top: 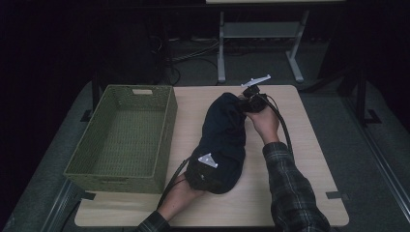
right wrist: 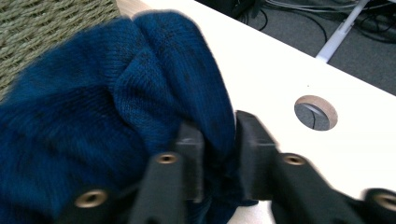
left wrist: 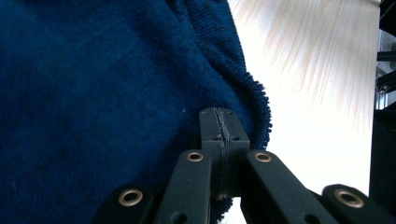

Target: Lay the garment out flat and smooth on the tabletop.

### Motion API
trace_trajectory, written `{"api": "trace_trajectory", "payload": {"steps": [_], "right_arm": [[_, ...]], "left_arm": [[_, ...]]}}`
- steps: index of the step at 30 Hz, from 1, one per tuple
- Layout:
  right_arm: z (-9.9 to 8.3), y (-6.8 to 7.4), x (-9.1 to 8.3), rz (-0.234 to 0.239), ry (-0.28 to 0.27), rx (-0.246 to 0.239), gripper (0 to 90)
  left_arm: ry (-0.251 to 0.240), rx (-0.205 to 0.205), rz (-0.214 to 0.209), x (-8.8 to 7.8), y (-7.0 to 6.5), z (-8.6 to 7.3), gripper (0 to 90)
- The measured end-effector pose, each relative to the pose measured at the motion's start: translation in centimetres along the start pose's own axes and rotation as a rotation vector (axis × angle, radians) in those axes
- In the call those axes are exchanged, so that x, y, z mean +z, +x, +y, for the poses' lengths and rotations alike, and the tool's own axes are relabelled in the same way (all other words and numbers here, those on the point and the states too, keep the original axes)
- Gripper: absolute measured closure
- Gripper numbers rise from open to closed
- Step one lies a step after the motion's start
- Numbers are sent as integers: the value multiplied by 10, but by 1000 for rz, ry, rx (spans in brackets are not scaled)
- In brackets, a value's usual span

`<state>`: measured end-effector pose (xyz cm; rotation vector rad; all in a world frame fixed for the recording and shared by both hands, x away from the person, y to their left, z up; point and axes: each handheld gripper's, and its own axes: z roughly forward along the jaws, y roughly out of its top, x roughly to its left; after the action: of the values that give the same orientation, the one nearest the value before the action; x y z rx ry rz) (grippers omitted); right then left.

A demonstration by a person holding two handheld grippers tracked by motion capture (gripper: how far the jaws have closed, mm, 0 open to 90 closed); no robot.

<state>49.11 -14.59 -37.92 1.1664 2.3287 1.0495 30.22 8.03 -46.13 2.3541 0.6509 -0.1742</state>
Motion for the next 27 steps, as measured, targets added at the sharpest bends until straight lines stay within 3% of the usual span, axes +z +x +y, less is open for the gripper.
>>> {"api": "trace_trajectory", "payload": {"steps": [2,7,14,21,27], "right_arm": [[0,2,-1,13,-9,6,593],[-6,5,-16,21,-60,17,524],[-29,7,-39,37,-70,24,521],[-66,18,-56,61,-55,13,610],[-94,30,-67,116,-60,15,798]], "left_arm": [[1,-3,-5,0,1,0,900],[1,-1,-7,0,1,0,900],[-3,-7,-11,0,2,0,900],[-1,3,5,0,-1,1,900],[-12,0,23,-3,-2,3,850]]}}
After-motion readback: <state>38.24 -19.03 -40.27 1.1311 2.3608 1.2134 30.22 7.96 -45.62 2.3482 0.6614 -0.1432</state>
